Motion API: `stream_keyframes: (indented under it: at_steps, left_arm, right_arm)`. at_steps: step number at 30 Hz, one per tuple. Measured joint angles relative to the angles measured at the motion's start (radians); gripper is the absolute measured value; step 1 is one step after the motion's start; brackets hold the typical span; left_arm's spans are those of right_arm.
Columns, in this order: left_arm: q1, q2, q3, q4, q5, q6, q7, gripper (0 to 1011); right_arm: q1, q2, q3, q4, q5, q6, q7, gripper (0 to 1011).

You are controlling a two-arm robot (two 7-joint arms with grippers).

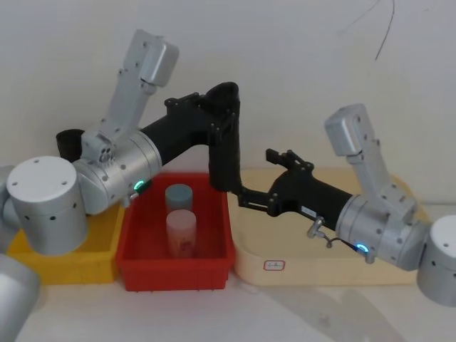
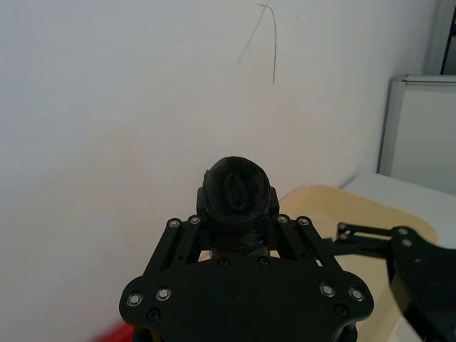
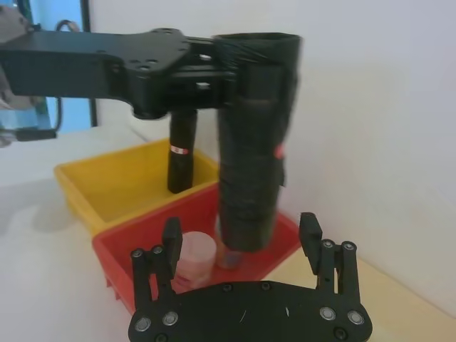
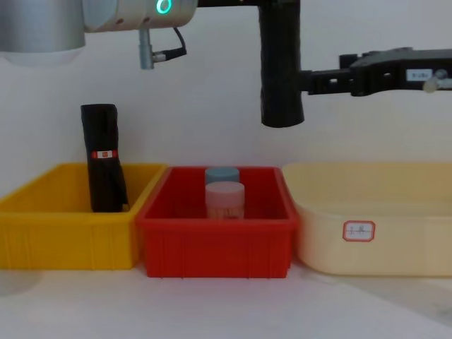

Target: Pick up the garbage bag with the one hand and transfer it to the other hand.

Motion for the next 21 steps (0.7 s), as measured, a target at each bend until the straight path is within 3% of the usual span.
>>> stream_keyframes:
  at_steps: [10, 21]
  left_arm:
    - [-0.004, -0.021, 0.009, 0.019, -0.006, -0.008, 0.007, 380]
    - [-0.009, -0.031, 0.016, 0.033, -0.016, -0.012, 0.008, 380]
  right_arm:
    - [0.037, -0.029, -0.034, 0.05, -0.002, -0.007, 0.012, 1001]
    - [0.065, -0.06, -0.039, 0.113, -0.009, -0.018, -0.015, 1002]
